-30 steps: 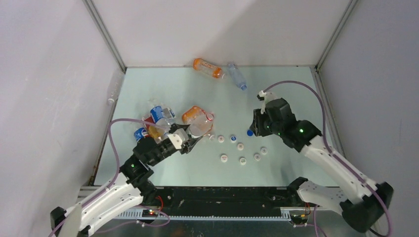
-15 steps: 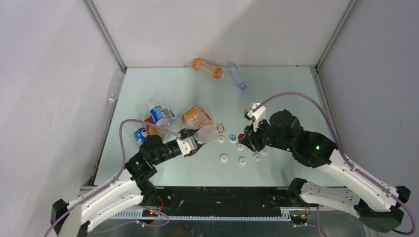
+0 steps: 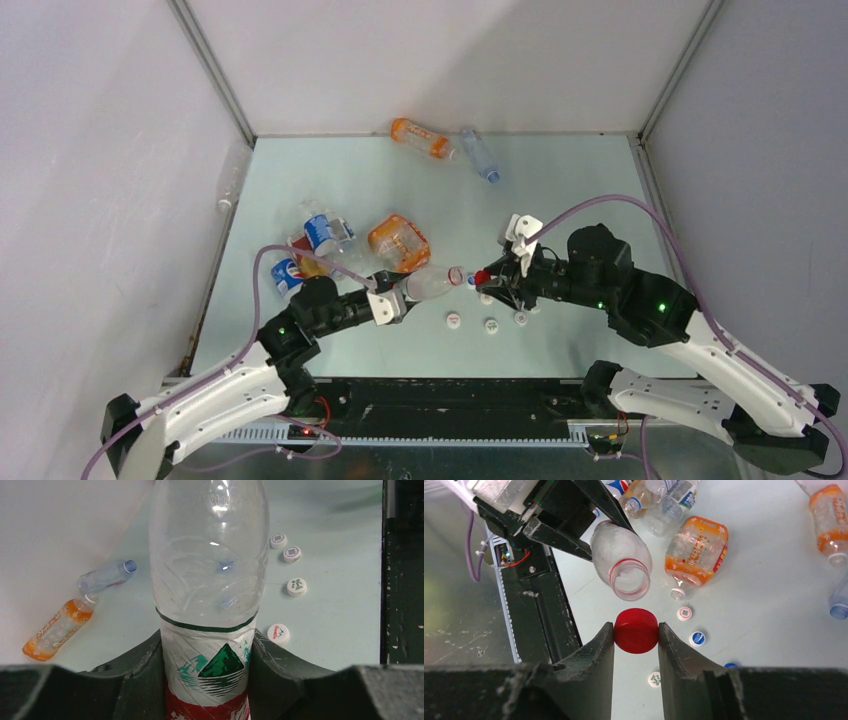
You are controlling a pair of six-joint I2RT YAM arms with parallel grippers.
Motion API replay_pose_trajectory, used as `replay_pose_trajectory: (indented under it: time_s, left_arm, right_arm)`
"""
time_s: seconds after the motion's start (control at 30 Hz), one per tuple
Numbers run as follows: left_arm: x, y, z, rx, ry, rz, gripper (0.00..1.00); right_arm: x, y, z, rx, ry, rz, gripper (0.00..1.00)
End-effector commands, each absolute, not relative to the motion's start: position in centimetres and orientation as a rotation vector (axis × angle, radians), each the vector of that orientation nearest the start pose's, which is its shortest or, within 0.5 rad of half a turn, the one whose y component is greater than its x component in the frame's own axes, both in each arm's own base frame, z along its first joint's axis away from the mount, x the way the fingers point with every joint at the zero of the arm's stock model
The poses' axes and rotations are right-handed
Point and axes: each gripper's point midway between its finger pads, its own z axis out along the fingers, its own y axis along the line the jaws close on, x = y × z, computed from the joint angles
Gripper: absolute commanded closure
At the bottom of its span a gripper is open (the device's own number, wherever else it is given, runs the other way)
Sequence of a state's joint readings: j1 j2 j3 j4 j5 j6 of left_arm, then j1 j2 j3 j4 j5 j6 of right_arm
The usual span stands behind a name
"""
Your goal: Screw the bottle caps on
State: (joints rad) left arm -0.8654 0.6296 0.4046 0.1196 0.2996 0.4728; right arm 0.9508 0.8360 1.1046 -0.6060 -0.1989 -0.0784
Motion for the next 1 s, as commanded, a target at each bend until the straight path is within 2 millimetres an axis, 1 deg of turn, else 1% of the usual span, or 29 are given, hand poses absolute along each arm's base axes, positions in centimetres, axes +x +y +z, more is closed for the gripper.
replay_pose_trajectory:
  time_s: [0.0,0.07,0.23,0.6,0.8,0.97]
  left_arm:
    - [16.1,-25.7,22.1,1.261,1.120,-0.575,0.51]
    - [15.9,-25.8,22.0,1.276,1.128,-0.587,0.51]
    - [15.4,-26.0,22.2,1.296,1.123,-0.608,0.52]
    - [14.8,-26.3,22.9,1.307,1.098,-0.635,0.57]
    - [14.3,-26.6,22.6,1.329,1.090,-0.666,0.59]
    - [13.6,-26.9,23.2,1.338,1.052,-0.702,0.62]
  right_arm:
    - [12.8,25.8,33.6,-1.186,1.491,0.810,0.93]
    - [12.6,26.0,33.3,-1.231,1.473,0.807,0.93]
    - [12.5,26.2,33.0,-1.264,1.455,0.799,0.91]
    - [12.8,27.1,30.8,-1.350,1.497,0.786,0.89]
    - [12.6,27.5,30.7,-1.375,1.479,0.802,0.92]
    - [12.4,27.6,30.2,-1.403,1.472,0.806,0.93]
